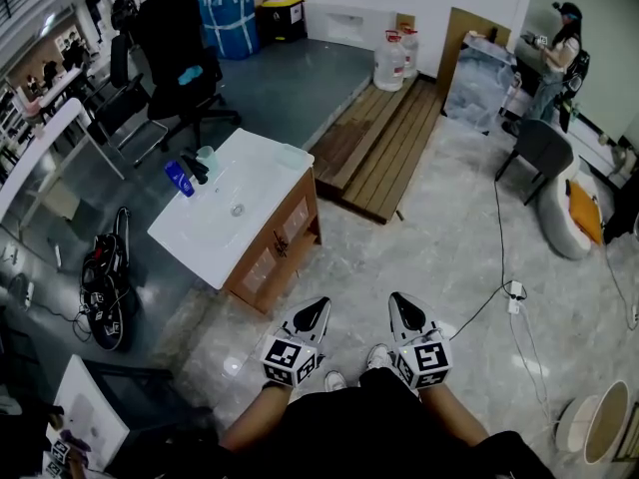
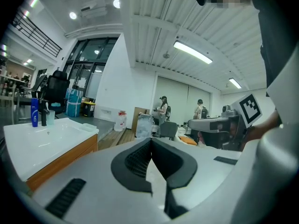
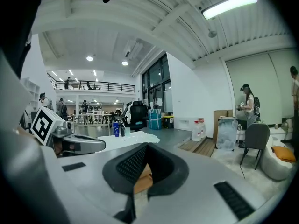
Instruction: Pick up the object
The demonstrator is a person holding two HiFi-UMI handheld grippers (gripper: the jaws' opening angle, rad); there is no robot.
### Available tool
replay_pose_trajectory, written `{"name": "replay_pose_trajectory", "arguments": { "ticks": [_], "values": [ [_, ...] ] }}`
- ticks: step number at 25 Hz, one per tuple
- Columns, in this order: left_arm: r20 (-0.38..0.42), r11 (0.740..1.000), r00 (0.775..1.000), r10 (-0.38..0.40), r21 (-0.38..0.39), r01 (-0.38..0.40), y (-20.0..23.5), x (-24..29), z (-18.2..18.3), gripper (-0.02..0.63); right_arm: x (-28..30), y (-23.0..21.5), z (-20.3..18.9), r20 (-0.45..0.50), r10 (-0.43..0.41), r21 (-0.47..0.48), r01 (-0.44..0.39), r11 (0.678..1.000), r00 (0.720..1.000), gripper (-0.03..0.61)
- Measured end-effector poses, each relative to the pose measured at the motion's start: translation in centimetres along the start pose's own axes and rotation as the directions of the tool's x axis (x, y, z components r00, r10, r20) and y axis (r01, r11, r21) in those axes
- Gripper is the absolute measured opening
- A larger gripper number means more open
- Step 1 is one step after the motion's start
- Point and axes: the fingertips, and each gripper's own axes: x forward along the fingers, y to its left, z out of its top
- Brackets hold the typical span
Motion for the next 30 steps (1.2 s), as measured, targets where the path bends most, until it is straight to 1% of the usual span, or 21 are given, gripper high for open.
{"name": "replay_pose_trajectory", "arguments": {
  "ticks": [8,14,30],
  "values": [
    [-0.007,1.0,1.0,0.026,-0.004,-0.027,1.3,0.5,0.0,0.014,1.6,-0.3,0.2,0.006,0.014,0.012,-0.015,1.0,1.0,0.018],
    [-0.002,0.999,0.999,0.052,-0.009,-0.052,2.7,1.8,0.6,0.014,3.8,-1.2,0.5,0.005,0.039,0.008,-0.039,0.999,0.999,0.018],
    [-0.012,0.996,0.996,0.093,-0.017,-0.093,6.5,10.0,2.6,0.014,11.9,-7.2,1.6,-0.013,0.081,0.003,-0.081,0.997,0.997,0.018]
  ]
}}
